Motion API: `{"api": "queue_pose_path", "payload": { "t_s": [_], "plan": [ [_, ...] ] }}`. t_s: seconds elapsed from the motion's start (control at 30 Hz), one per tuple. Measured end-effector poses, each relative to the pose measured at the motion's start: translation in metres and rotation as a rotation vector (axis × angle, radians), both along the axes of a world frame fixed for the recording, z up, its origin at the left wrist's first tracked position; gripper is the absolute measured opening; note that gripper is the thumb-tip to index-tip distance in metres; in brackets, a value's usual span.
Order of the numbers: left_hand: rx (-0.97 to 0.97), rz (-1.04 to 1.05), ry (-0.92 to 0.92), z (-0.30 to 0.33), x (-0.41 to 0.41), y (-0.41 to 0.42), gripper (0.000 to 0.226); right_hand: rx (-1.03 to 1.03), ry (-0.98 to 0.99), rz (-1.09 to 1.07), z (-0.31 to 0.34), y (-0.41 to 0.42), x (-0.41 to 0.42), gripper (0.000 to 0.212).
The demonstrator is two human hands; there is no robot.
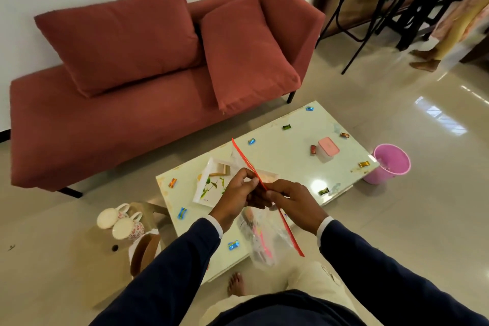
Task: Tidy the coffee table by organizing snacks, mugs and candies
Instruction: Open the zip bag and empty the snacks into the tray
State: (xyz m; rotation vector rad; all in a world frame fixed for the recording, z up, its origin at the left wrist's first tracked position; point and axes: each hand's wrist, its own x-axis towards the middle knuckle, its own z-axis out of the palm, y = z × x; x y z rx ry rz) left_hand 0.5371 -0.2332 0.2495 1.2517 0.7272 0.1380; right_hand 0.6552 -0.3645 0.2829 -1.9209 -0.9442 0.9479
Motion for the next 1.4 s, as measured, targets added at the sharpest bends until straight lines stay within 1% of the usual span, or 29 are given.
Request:
{"api": "queue_pose_path", "payload": {
  "t_s": [0.13,0.23,0.33,0.43,0.5,0.63,0.73,0.83,0.93,1.07,1.17,1.27,1.33,1.4],
  "plan": [
    [0.017,0.073,0.095,-0.005,0.019,0.002,0.018,-0.006,-0.023,0.053,-0.008,0.008,0.018,0.022],
    [0.039,0.161,0.168,-0.007,0.038,0.002,0.018,0.007,-0.091,0.169,-0.016,0.014,0.038,0.022],
    [0.032,0.253,0.196,-0.006,0.064,0.000,0.013,0.049,-0.159,0.254,-0.023,0.019,0.065,0.027],
    [0.041,0.328,0.218,-0.002,0.100,-0.005,0.013,0.071,-0.202,0.285,-0.028,0.020,0.102,0.029],
    [0.034,0.354,0.215,0.002,0.126,-0.012,0.014,0.073,-0.165,0.269,-0.029,0.019,0.130,0.028],
    [0.018,0.410,0.228,0.004,0.165,-0.021,0.017,0.051,0.035,0.201,-0.034,0.017,0.176,0.025],
    [0.017,0.435,0.204,0.005,0.185,-0.027,0.013,0.034,0.097,0.189,-0.036,0.021,0.202,0.020],
    [-0.034,0.440,0.165,0.008,0.197,-0.031,0.012,0.025,0.162,0.176,-0.033,0.028,0.222,0.016],
    [-0.076,0.437,0.152,0.011,0.205,-0.027,0.011,0.033,0.256,0.165,-0.031,0.035,0.232,0.020],
    [-0.037,0.430,0.163,0.013,0.204,-0.020,0.012,0.033,0.416,0.096,-0.030,0.045,0.233,0.018],
    [0.000,0.469,0.136,0.012,0.201,-0.020,0.011,0.002,0.536,0.071,-0.026,0.054,0.231,0.019],
    [0.055,0.517,0.147,0.009,0.198,-0.023,0.010,-0.073,0.523,0.045,-0.026,0.065,0.228,0.019],
    [0.073,0.539,0.153,0.008,0.196,-0.025,0.010,-0.080,0.456,0.058,-0.027,0.070,0.223,0.021],
    [0.066,0.564,0.160,0.007,0.194,-0.025,0.012,-0.045,0.342,0.093,-0.028,0.072,0.217,0.023]
  ]
}}
